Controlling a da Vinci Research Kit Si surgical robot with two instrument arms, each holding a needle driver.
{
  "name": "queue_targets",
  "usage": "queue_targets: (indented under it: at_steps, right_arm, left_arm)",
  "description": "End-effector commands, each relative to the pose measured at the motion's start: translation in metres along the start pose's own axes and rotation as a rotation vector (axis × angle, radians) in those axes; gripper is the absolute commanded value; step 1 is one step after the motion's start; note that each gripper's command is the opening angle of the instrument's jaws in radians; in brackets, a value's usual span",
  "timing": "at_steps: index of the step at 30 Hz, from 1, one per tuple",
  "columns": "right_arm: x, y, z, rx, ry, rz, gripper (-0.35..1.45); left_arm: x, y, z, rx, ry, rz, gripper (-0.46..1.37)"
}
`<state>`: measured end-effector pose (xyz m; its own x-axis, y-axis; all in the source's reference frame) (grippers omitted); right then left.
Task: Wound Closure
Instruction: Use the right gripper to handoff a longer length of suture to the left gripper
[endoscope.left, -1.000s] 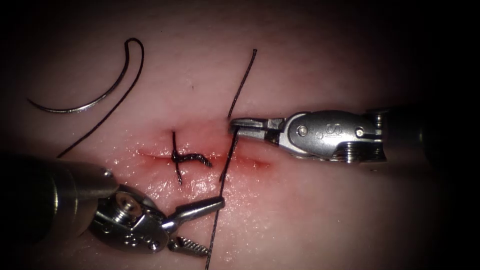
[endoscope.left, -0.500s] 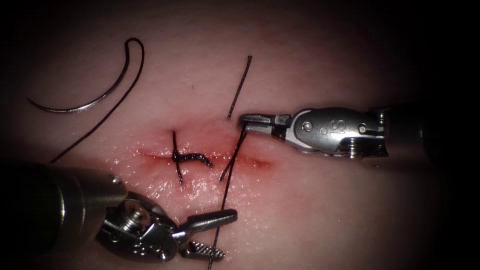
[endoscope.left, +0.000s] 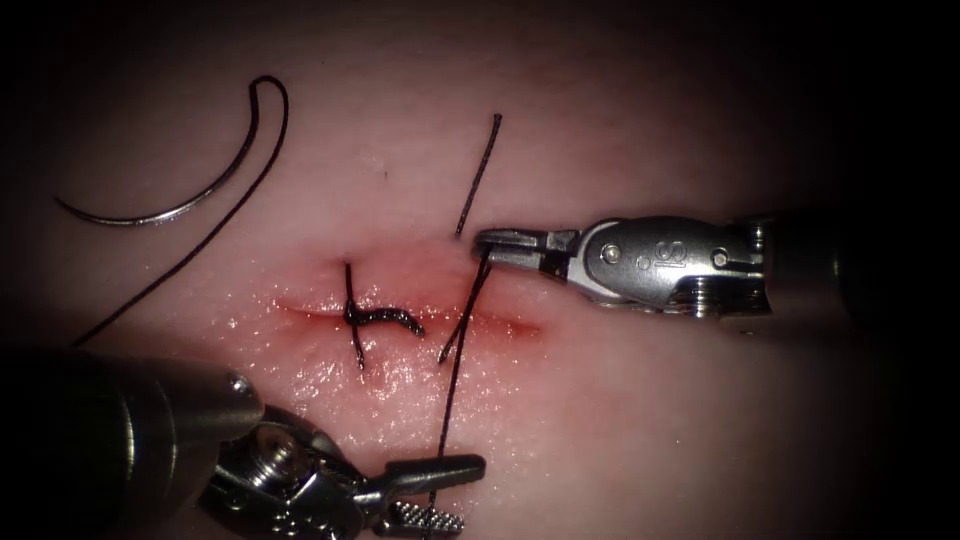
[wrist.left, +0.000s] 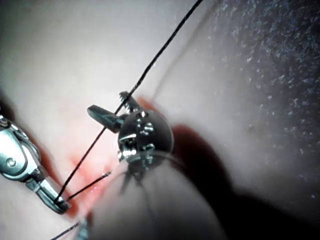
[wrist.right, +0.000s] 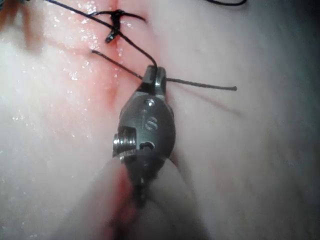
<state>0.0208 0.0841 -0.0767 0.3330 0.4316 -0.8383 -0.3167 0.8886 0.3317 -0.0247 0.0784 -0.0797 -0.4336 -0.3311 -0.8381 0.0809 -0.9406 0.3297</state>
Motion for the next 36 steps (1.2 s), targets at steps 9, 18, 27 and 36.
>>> queue_targets:
  at_steps: [9,18,27,36]
  right_arm:
    - [0.0000,-0.0002,-0.0001,0.001,-0.008,-0.001,-0.35]
    - [0.0006,-0.0009,-0.0004,0.023,-0.013,0.004,-0.35]
    - [0.0021,-0.0027,-0.0015,0.073,0.000,0.016,-0.02]
    - [0.0041,-0.0049,-0.0031,0.117,0.012,0.037,0.28]
  left_arm:
    - [-0.0003,0.0001,-0.0004,-0.038,0.014,0.036,-0.35]
    - [-0.0019,-0.0017,-0.0031,-0.003,-0.021,0.063,-0.35]
    - [-0.0026,-0.0026,-0.0061,0.026,-0.056,0.067,-0.35]
    - [-0.0013,-0.0042,-0.0081,0.045,-0.094,0.090,-0.35]
